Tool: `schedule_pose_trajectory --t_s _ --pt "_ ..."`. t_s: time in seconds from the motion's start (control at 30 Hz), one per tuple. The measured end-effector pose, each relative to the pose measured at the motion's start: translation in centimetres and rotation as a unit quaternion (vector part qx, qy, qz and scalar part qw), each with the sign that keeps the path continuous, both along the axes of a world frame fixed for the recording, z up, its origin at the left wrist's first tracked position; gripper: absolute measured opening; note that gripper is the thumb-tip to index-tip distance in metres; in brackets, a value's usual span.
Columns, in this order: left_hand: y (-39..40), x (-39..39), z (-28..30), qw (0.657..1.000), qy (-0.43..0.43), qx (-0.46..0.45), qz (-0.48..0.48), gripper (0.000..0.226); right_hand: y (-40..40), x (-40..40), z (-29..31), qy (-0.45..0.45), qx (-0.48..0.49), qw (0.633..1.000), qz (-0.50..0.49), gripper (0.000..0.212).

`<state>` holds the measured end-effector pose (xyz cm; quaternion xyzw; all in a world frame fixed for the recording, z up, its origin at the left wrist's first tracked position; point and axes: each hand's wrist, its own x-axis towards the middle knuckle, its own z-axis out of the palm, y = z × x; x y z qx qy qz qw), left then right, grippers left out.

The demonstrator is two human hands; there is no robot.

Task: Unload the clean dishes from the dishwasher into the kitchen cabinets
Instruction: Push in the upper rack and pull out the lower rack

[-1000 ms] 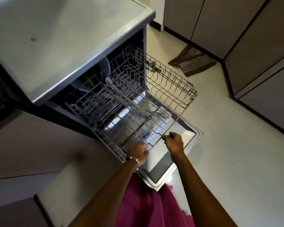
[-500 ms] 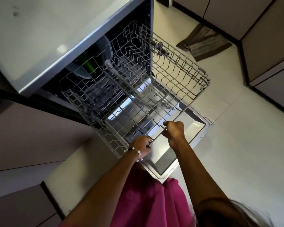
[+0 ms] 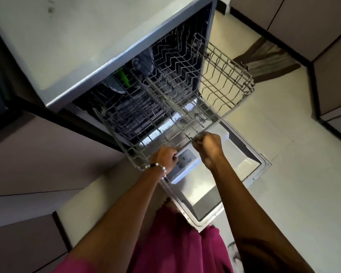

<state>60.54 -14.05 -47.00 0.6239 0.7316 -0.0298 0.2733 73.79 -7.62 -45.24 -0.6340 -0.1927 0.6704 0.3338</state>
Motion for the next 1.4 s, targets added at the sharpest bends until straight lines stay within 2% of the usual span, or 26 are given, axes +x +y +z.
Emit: schedule_pose_trajectory --t_s 0.2,0.27,0.37,0.47,0.57,0.7,0.87,1.0,1.07,1.1,1.2,1.33,1.4 --pt "4.8 -7.5 0.1 0.995 0.077 0.019 0.054 0.031 4.6 -6.5 0.0 0.121 0.043 0.992 -0.01 0.04" --pt "5.9 -9.0 -0.3 0.994 0.092 0.037 0.042 0.029 5.9 -8.2 -0.6 0.134 0.025 0.99 -0.036 0.038" --pt "6.8 -9.0 -0.8 0.988 0.147 0.044 -0.031 0.024 7.1 -8.9 -2.1 0.149 0.007 0.986 -0.071 0.037" --pt "7.1 -9.1 -1.3 0.982 0.183 0.054 -0.004 0.022 7.9 -9.3 -2.8 0.196 0.023 0.977 -0.086 0.038" --pt "8.3 -11.0 -1.2 0.972 0.206 0.098 0.051 0.015 9.2 -11.0 -2.6 0.217 0.044 0.974 -0.051 0.039" --pt "10.3 -14.2 -1.4 0.977 0.166 0.099 0.084 0.021 11.3 -14.0 -2.7 0.228 0.069 0.971 -0.012 0.041" --pt "12.4 -16.8 -2.5 0.963 0.214 0.134 0.093 0.025 14.0 -16.4 -4.1 0.27 0.085 0.959 0.025 0.037" --pt "13.8 -18.2 -3.2 0.948 0.252 0.15 0.126 0.02 15.7 -18.7 -4.3 0.221 0.159 0.959 0.082 0.026" --pt "14.3 -18.4 -3.4 0.933 0.289 0.178 0.122 0.011 16.0 -19.3 -5.0 0.229 0.178 0.954 0.081 0.031" --pt "14.3 -18.5 -4.4 0.926 0.308 0.186 0.116 0.017 16.0 -19.4 -5.7 0.236 0.191 0.949 0.081 0.031" --pt "13.8 -18.5 -6.3 0.926 0.284 0.223 0.112 0.027 15.9 -19.2 -7.0 0.247 0.224 0.937 0.105 0.028" --pt "13.9 -18.4 -6.6 0.904 0.315 0.265 0.116 0.021 16.0 -18.5 -6.7 0.271 0.223 0.929 0.116 0.04" --pt "13.8 -18.8 -7.1 0.905 0.302 0.275 0.117 0.02 15.9 -17.9 -6.7 0.27 0.222 0.928 0.131 0.038"
